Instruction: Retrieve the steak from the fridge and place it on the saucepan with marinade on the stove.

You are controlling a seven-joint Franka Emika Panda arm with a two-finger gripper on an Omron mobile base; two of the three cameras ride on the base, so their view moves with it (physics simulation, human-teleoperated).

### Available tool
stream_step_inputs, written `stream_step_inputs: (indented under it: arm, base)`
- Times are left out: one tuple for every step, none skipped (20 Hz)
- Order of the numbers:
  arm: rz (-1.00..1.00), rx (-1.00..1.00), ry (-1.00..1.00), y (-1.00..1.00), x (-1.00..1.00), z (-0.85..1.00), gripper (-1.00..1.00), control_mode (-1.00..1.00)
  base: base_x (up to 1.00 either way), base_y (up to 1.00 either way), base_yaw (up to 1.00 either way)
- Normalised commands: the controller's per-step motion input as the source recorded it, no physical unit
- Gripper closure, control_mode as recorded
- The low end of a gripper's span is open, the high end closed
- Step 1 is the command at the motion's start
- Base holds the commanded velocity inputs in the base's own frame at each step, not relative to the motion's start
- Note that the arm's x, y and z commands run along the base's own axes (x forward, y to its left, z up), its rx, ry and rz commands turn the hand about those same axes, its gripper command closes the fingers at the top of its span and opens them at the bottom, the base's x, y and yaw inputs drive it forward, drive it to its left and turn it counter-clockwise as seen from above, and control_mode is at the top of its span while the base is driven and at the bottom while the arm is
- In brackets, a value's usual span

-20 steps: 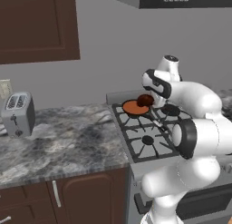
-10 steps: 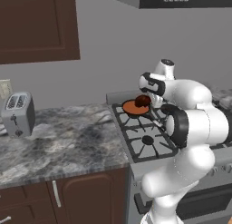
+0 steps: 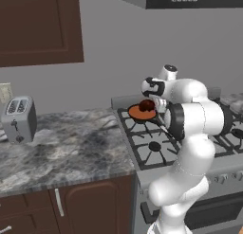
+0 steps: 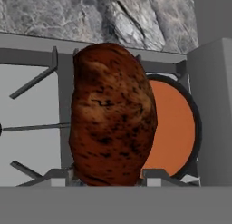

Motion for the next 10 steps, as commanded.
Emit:
stream_step_inputs:
  arm:
    - [0.0,0.0,0.0,-0.04,0.59,-0.27,1.0,-1.0]
    - [0.0,0.0,0.0,-0.03,0.6,-0.29,1.0,-1.0]
    - [0.0,0.0,0.0,-0.03,0.6,-0.3,1.0,-1.0]
    - [0.0,0.0,0.0,0.0,0.58,-0.3,1.0,-1.0]
    - [0.0,0.0,0.0,0.0,0.54,-0.31,1.0,-1.0]
    - [0.0,0.0,0.0,0.0,0.54,-0.32,1.0,-1.0]
    - [0.0,0.0,0.0,0.0,0.53,-0.31,1.0,-1.0]
    - [0.0,0.0,0.0,0.0,0.54,-0.31,1.0,-1.0]
    - [0.0,0.0,0.0,0.0,0.49,-0.29,1.0,-1.0]
    - [0.0,0.0,0.0,0.0,0.48,-0.29,1.0,-1.0]
  base:
    - [0.0,0.0,0.0]
    - [0.0,0.0,0.0]
    - [0.0,0.0,0.0]
    - [0.0,0.0,0.0]
    - [0.0,0.0,0.0]
    - [0.0,0.0,0.0]
    - [0.0,0.0,0.0]
    - [0.0,0.0,0.0]
    - [0.0,0.0,0.0]
    - [0.0,0.0,0.0]
